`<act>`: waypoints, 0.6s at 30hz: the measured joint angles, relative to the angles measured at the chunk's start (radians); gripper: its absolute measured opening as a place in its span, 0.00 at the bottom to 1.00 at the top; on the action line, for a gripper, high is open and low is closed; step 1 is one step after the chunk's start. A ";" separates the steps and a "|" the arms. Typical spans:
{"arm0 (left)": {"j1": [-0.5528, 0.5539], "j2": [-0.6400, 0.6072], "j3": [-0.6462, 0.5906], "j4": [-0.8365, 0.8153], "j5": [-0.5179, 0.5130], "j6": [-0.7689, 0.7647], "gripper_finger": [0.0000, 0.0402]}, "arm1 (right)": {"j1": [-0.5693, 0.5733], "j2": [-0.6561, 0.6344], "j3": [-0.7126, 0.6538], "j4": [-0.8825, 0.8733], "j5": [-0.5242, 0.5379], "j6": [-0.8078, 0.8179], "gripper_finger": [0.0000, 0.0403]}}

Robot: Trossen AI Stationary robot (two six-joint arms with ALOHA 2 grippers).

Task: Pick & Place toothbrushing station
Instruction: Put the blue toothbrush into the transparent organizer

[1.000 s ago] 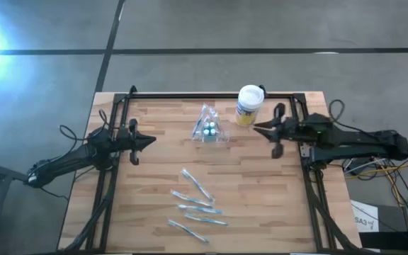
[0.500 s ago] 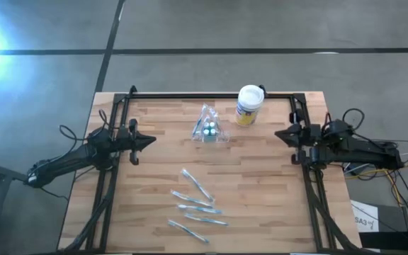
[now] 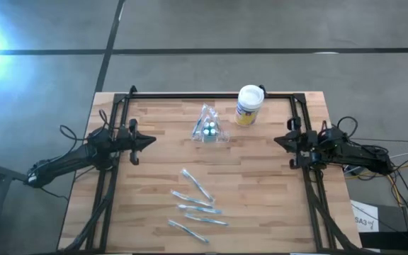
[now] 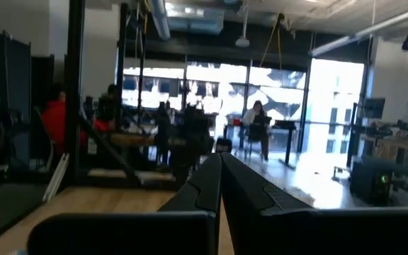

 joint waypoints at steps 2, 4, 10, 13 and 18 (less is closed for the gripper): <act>0.000 0.001 0.000 0.000 0.000 0.000 0.04 | 0.000 0.013 -0.011 -0.005 -0.001 0.002 0.02; 0.000 0.001 0.000 -0.003 -0.002 0.001 0.04 | 0.000 0.014 -0.021 -0.004 0.000 0.009 0.02; 0.000 0.004 0.000 -0.003 -0.013 0.005 0.02 | 0.000 0.010 -0.053 0.002 0.000 0.010 0.02; 0.000 0.004 0.000 -0.006 -0.013 0.005 0.02 | 0.000 0.010 -0.068 0.003 0.003 0.000 0.02; 0.000 0.006 0.000 -0.015 -0.014 0.005 0.04 | 0.000 0.014 -0.076 0.003 0.029 0.000 0.02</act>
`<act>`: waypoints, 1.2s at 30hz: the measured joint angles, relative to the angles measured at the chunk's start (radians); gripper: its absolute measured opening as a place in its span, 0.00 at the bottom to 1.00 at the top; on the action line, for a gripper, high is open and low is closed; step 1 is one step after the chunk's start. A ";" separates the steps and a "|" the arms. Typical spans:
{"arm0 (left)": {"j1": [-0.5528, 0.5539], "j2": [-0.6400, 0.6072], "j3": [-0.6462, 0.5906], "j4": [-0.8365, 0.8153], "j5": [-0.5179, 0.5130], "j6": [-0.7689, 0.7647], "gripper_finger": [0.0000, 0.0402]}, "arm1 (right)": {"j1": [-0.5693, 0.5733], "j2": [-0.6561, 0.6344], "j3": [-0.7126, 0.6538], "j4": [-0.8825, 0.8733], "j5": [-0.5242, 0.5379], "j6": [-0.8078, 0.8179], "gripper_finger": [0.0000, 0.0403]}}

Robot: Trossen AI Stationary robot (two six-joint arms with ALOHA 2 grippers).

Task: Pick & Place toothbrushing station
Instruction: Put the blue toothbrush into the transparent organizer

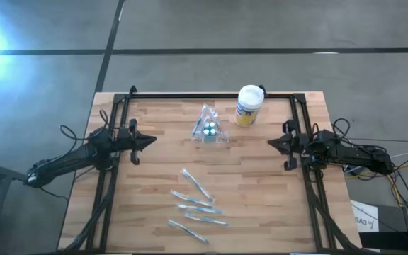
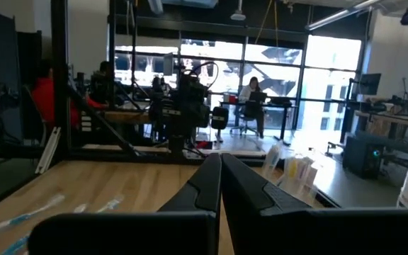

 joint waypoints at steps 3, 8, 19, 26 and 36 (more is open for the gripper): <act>0.000 0.000 0.000 0.000 0.000 0.000 0.04 | 0.000 -0.001 0.000 0.000 0.016 0.011 0.02; 0.000 0.000 0.000 -0.002 0.000 -0.001 0.03 | 0.000 0.011 0.000 -0.001 0.022 0.024 0.02; 0.000 0.000 0.000 -0.003 0.000 0.016 0.04 | 0.000 0.177 0.034 -0.010 0.255 0.152 0.02; 0.000 0.000 0.000 -0.002 0.000 0.021 0.03 | 0.038 0.478 0.215 -0.027 0.251 0.238 0.02; 0.000 0.000 0.000 0.000 0.017 0.015 0.03 | 0.167 1.020 0.688 -0.368 0.307 0.339 0.02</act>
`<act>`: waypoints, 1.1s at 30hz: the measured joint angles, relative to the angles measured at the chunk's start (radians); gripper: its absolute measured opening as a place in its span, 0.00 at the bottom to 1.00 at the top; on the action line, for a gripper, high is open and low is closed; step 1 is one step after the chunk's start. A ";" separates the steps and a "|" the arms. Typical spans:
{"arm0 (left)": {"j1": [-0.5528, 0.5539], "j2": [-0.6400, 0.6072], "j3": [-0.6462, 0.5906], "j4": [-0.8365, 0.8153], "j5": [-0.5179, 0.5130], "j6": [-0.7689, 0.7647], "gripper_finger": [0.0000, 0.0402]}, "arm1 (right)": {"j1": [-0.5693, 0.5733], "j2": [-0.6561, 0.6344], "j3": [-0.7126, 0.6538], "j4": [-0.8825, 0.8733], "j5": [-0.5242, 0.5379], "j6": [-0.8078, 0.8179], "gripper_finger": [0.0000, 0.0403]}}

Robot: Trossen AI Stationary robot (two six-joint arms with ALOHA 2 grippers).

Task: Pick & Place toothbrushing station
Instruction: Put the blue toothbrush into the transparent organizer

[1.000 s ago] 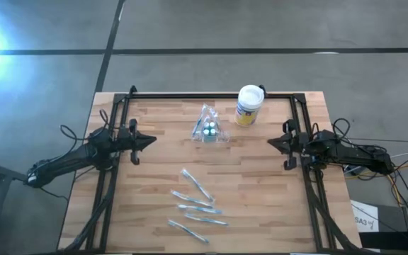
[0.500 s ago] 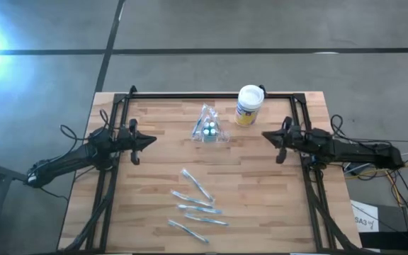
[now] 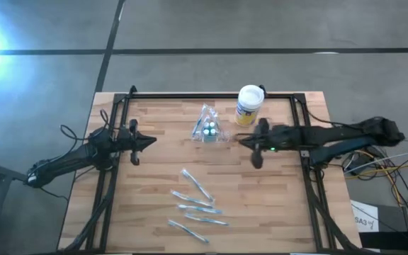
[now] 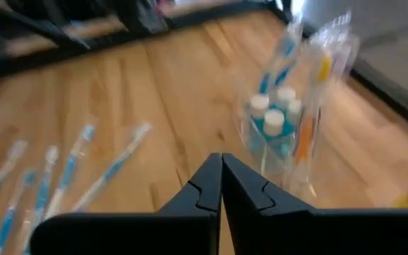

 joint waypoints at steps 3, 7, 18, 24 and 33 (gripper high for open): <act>0.000 0.000 0.000 0.000 0.000 0.000 0.05 | 0.029 0.149 0.144 -0.114 0.039 0.053 0.02; 0.000 0.000 0.000 0.000 0.000 0.003 0.06 | 0.052 0.324 0.322 -0.222 0.043 0.132 0.02; 0.000 0.000 0.000 0.000 0.001 0.002 0.06 | 0.117 0.770 0.771 -0.491 0.012 0.214 0.18; 0.000 0.000 0.000 0.000 0.001 0.002 0.06 | 0.131 0.951 0.925 -0.543 -0.060 0.214 0.38; 0.000 0.000 0.000 0.000 0.001 0.003 0.06 | 0.133 1.143 1.039 -0.552 -0.194 0.240 0.54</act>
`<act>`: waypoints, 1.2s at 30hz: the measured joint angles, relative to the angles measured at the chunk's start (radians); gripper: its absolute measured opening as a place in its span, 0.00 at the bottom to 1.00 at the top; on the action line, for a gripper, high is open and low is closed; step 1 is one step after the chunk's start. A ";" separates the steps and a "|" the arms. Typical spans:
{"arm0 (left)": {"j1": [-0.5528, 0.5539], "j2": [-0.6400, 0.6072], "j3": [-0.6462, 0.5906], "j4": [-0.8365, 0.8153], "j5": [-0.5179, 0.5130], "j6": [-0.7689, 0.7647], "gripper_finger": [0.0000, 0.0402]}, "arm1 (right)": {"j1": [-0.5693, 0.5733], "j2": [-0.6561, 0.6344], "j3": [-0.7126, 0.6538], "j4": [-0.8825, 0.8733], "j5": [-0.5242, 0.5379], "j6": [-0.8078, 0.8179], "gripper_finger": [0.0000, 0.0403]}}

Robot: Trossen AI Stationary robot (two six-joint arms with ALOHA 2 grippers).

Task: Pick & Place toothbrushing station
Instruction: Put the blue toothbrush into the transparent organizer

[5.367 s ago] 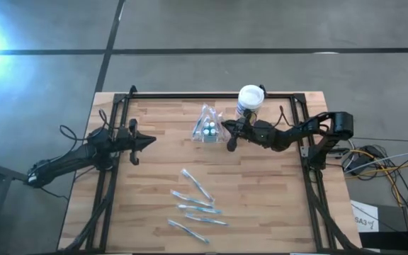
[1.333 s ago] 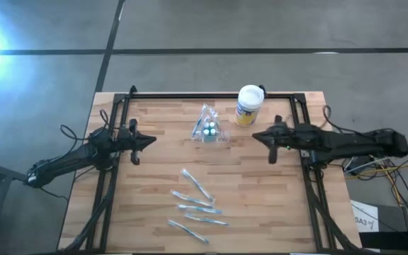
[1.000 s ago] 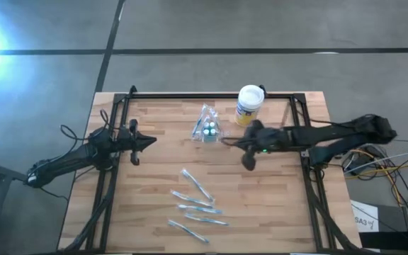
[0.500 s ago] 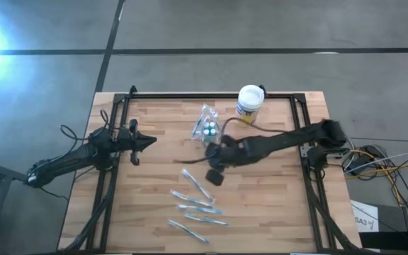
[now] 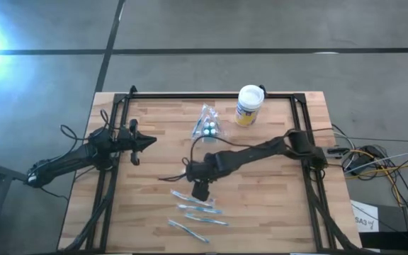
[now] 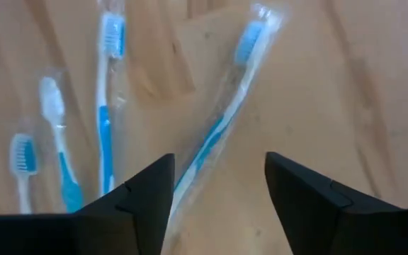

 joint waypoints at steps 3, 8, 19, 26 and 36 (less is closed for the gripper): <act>0.000 0.001 0.000 0.000 0.001 0.000 0.06 | -0.001 0.040 0.021 0.000 -0.001 0.027 0.56; 0.000 0.005 0.000 0.000 0.000 0.000 0.06 | 0.001 0.079 0.038 -0.001 -0.002 0.032 0.57; 0.000 0.008 0.000 0.000 0.000 0.002 0.06 | 0.004 0.083 -0.011 0.081 -0.003 0.032 0.56; 0.000 0.008 0.000 0.000 0.000 -0.006 0.06 | 0.006 0.079 -0.063 0.112 -0.003 0.050 0.55; 0.000 0.008 0.000 0.000 0.000 -0.012 0.06 | 0.008 0.077 -0.080 0.116 0.009 0.015 0.30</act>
